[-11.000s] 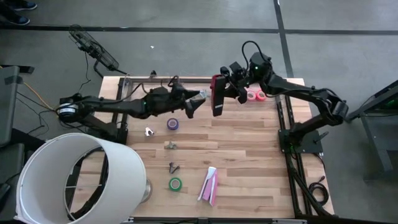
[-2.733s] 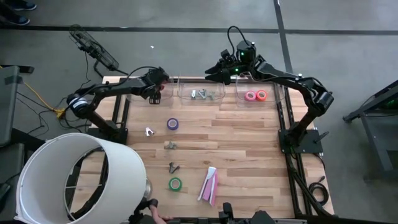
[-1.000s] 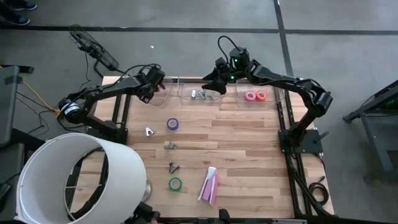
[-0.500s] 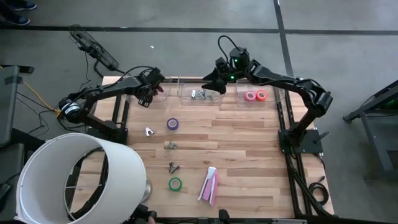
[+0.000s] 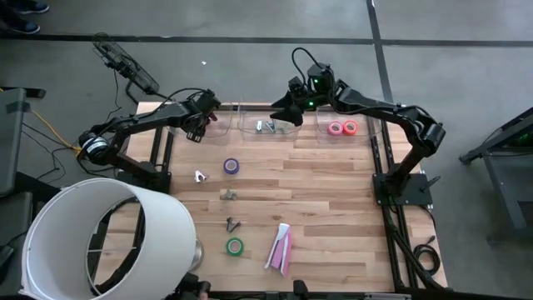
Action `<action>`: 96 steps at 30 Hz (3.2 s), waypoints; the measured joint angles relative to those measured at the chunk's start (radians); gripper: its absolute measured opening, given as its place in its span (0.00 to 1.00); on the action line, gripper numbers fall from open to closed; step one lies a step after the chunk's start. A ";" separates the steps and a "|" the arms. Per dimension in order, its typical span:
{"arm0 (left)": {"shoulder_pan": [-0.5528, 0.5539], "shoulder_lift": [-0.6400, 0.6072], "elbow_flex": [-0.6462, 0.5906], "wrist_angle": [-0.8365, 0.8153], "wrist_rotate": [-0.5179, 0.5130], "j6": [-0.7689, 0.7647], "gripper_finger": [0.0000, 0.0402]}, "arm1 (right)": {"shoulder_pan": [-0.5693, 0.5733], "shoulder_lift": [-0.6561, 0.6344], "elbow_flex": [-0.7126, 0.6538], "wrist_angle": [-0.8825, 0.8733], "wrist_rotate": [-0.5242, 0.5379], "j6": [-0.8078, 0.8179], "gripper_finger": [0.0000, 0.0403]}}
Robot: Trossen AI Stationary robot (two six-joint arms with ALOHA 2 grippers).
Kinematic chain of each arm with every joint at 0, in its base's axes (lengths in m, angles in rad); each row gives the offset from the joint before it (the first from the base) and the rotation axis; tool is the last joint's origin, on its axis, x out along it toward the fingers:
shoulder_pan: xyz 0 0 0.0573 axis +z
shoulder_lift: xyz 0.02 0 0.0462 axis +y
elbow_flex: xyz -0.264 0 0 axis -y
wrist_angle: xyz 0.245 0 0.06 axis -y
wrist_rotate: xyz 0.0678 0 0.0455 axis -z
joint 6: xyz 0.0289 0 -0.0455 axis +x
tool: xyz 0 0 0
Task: Pick and place Stapler, Stapler remover, tape
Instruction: Put the red stapler into the left transparent bin, then put the violet tape into the right transparent bin
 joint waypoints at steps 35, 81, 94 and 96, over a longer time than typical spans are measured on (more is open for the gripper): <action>0.001 -0.052 -0.002 0.030 -0.009 0.058 0.79 | 0.000 0.000 0.000 -0.027 0.026 -0.015 0.86; -0.039 -0.139 0.000 0.206 0.028 0.748 0.69 | -0.013 0.000 0.000 -0.078 0.004 -0.019 0.86; -0.040 -0.211 0.000 0.198 0.353 1.173 0.69 | -0.068 0.000 0.000 -0.092 -0.077 0.026 0.86; -0.041 -0.211 0.000 0.183 0.422 1.222 0.69 | -0.068 0.000 0.000 -0.096 -0.080 0.025 0.86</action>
